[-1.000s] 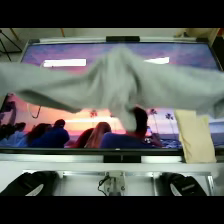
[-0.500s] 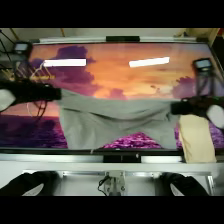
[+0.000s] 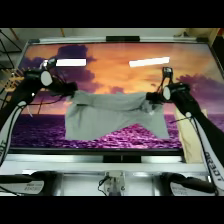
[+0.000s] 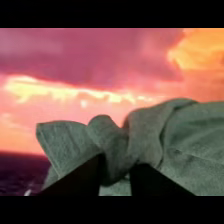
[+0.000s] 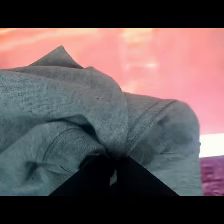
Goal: Fold the shirts.
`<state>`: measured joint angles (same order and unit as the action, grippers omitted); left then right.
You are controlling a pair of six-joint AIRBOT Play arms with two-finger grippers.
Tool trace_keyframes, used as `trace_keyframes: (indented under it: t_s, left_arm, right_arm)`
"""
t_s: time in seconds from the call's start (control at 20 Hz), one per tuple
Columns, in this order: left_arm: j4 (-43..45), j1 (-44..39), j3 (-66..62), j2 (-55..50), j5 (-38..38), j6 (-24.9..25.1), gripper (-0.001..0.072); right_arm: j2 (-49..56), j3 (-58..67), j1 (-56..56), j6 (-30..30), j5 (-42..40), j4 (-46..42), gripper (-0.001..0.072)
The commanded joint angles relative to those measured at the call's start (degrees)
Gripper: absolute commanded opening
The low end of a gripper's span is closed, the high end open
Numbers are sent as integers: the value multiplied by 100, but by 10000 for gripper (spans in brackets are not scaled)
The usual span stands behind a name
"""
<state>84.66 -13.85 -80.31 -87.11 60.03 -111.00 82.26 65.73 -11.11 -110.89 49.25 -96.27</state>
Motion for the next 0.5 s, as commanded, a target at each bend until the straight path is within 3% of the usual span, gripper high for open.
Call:
trace_keyframes:
  t_s: [0.0, 0.05, 0.1, 0.25, 0.3, 0.4, 0.45]
  left_arm:
    - [-1029, 140, -46, -444, 511, 470, 476]
    - [-1003, 229, -57, -415, 898, 651, 533]
    - [-979, 376, -114, -374, 1401, 901, 547]
    - [-815, 1016, 37, 101, 2809, 1626, 547]
    - [-822, 1239, 345, 415, 2881, 1646, 550]
    - [-872, 1523, 1353, 1185, 2675, 1644, 574]
    - [-962, 1587, 1952, 1585, 2450, 1641, 673]
  right_arm:
    - [422, 96, 70, 66, -221, 800, 285]
    - [378, 195, 85, 227, -11, 789, 485]
    - [286, 385, 136, 634, 407, 675, 510]
    - [-118, 957, 590, 1974, 1832, 332, 510]
    - [-275, 999, 903, 2330, 2175, 393, 510]
    - [-435, 994, 1674, 2490, 2520, 1021, 510]
    - [-444, 994, 2039, 2612, 2524, 1497, 510]
